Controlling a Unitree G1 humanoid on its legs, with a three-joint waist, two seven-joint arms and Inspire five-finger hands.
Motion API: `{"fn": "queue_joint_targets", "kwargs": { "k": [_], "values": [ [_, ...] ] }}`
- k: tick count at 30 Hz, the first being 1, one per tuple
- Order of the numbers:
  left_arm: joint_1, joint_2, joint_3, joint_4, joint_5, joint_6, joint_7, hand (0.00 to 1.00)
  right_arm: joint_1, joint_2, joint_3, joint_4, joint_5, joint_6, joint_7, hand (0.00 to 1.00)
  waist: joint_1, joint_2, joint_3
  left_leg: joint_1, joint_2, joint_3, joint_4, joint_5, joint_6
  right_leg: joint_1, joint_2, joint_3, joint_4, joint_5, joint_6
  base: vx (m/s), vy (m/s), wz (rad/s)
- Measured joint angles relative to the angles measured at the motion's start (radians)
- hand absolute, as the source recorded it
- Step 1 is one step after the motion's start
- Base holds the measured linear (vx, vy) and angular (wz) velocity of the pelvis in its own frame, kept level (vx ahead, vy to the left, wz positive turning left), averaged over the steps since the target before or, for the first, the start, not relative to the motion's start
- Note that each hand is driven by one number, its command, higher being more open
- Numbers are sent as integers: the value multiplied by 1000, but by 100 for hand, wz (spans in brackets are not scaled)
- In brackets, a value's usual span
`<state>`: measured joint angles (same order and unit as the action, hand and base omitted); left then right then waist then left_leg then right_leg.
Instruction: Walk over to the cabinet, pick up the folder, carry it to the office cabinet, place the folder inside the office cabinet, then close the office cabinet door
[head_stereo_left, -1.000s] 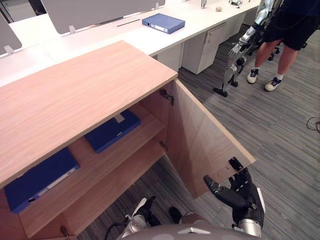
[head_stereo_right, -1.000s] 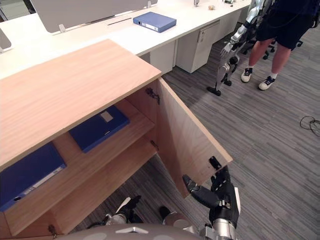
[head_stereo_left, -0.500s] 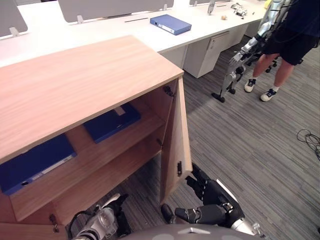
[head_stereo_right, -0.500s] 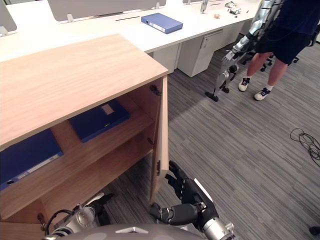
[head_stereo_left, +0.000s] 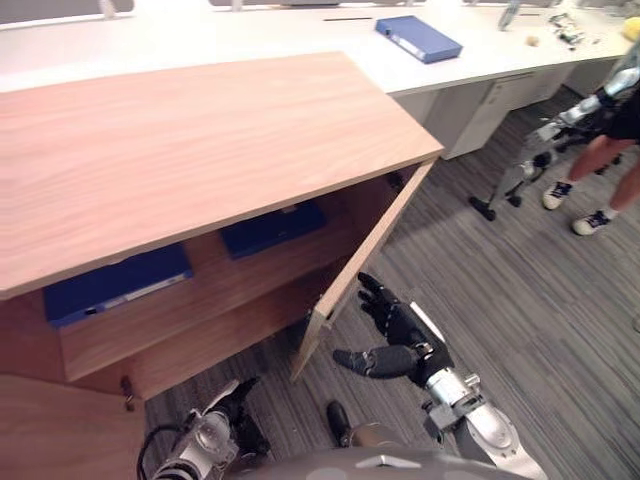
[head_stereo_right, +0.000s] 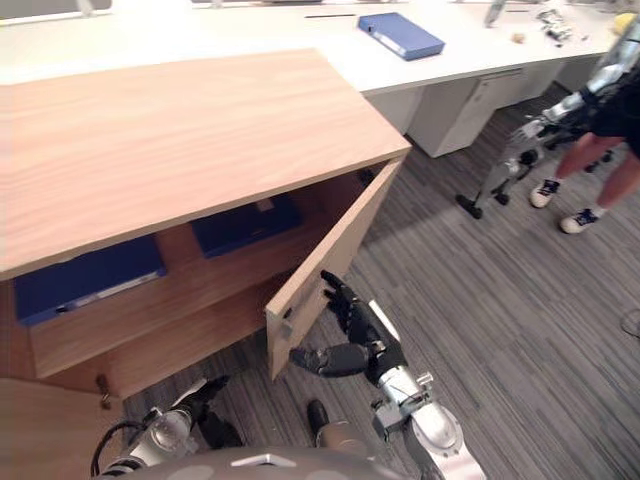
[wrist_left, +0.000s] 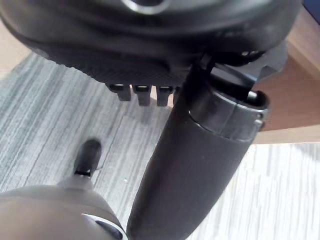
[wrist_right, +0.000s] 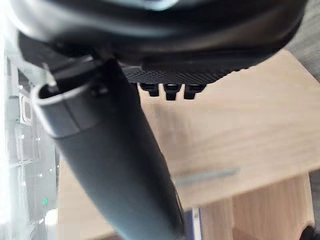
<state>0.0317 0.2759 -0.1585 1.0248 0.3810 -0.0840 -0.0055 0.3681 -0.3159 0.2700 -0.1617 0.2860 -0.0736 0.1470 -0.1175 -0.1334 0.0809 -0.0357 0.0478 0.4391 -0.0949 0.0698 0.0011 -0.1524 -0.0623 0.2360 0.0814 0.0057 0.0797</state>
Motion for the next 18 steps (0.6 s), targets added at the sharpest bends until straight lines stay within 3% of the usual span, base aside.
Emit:
{"fn": "queue_joint_targets", "kwargs": {
  "k": [9, 18],
  "values": [
    [11, -30, 139, 0, -70, 9, 64, 100, -158, 8, -57, 160, -54, -8, -96, 100, 58, 73, 45, -76, -6, -161, 0, 32, 13, 13, -19, -164, -12, -21, 2, 26, 19, 52],
    [21, -46, 145, -1, -102, 6, 86, 100, -279, 3, -60, 283, -57, -14, -116, 100, 73, 84, 47, -71, -7, -211, 0, 35, 14, 53, -21, -214, -32, -33, 1, 23, 6, 19]
  ]
}}
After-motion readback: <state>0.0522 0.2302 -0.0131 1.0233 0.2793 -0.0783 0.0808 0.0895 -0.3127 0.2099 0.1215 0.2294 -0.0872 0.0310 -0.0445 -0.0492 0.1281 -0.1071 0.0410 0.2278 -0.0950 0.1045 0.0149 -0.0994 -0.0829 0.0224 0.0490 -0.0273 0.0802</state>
